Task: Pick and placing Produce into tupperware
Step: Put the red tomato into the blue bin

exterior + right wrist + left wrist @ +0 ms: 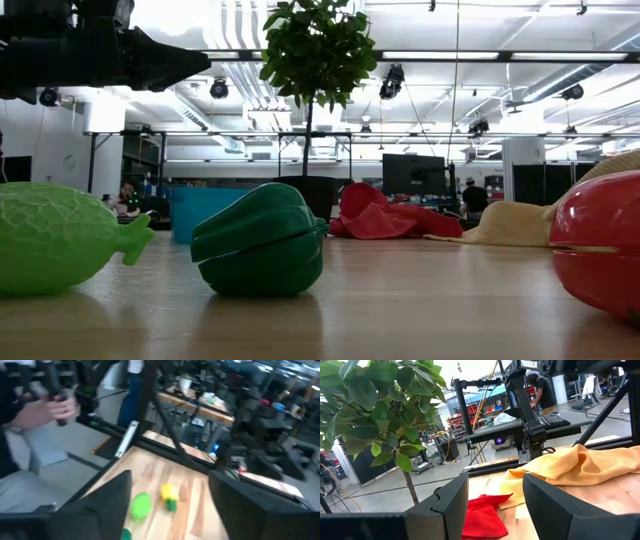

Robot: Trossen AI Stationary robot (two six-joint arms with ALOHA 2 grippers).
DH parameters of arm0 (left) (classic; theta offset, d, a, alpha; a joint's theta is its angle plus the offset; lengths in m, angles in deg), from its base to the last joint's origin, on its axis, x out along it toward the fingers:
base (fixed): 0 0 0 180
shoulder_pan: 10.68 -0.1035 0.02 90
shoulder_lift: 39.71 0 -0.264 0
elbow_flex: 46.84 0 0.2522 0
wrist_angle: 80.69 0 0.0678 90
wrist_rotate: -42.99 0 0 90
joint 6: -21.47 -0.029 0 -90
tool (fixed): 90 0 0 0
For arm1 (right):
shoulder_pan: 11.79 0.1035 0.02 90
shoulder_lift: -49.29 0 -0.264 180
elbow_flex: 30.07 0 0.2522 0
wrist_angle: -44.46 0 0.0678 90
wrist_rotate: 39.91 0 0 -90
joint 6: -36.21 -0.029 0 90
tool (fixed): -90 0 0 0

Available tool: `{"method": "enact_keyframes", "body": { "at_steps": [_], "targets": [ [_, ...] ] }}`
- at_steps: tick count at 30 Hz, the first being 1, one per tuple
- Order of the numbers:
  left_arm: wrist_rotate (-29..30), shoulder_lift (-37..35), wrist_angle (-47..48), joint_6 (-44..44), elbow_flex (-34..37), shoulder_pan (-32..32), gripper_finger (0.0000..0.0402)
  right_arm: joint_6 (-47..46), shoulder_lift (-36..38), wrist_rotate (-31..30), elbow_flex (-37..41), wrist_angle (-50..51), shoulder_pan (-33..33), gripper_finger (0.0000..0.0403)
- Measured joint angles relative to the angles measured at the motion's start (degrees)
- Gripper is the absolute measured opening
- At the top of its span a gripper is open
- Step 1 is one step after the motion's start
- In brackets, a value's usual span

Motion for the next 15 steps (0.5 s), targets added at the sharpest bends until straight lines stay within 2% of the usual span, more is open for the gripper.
{"method": "enact_keyframes", "body": {
  "at_steps": [4, 7, 10, 15],
  "targets": [
    [-0.01, 0.01, -0.05, 0.0, 0.0, 0.0, 0.0173, 0.47, -3.81, -0.58, -2.38, 0.99, 1.94, 0.033],
    [0.0, 0.02, 0.0, 0.0, 0.01, 0.0, 0.0173, -4.83, -6.21, -0.66, -5.36, 3.4, 3.01, 0.0354],
    [0.0, 0.02, -0.04, 0.02, 0.0, 0.0, 0.0173, -12.66, -8.21, -0.65, -8.66, 10.89, 3.88, 0.0359],
    [-0.01, 0.04, -0.05, 0.04, 0.0, 0.0, 0.0173, -29.66, -13.27, -0.66, -13.27, 23.22, 4.8, 0.0344]
  ]
}}
